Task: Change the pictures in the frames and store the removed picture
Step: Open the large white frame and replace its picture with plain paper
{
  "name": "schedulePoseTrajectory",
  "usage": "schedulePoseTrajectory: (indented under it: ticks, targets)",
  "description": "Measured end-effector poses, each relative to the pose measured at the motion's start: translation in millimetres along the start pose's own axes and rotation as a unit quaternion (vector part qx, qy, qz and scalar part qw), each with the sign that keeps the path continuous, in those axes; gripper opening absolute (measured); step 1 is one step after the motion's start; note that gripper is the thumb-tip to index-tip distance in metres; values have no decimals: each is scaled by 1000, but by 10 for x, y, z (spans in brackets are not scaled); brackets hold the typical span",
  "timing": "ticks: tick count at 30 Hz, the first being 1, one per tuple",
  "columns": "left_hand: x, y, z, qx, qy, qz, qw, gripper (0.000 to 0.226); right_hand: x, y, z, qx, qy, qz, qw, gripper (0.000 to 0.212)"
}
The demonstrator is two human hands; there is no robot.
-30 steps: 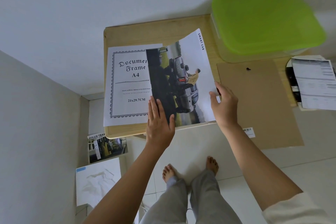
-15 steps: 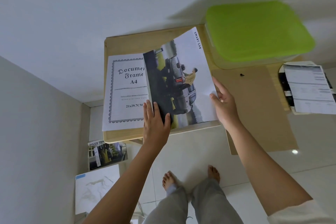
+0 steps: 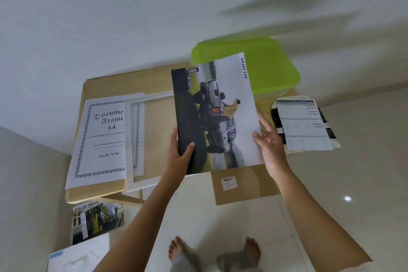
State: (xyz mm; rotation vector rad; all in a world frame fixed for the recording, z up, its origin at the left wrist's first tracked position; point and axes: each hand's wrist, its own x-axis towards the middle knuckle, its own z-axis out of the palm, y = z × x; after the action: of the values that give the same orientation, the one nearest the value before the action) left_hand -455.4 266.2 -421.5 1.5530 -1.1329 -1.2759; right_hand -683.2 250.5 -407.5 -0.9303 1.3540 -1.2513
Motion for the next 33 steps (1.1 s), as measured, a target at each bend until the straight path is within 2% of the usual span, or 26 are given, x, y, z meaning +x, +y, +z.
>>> schedulePoseTrajectory:
  ticks: [7,10,13,16,20,33]
  targets:
    - [-318,-115,1496,-1,-62,-95,994,55,-82,190,-1607,-152,40,63,986,49]
    - [-371,-160,2013,-17,-89,-148,985,57,-28,248,-2103,-211,73,102,969,48]
    - [-287,-279,2397,-12,-115,-160,980,62,113,255,-2462,-262,89,125,953,47]
    - [-152,-440,2650,10,-126,-161,979,64,266,237,-2681,-300,91,117,942,46]
    - [-188,-209,2825,79,-109,-154,979,68,405,228,-2837,-337,87,100,932,45]
    - [-189,-80,2873,212,-45,-84,973,52,485,296,-2874,-377,72,103,918,44]
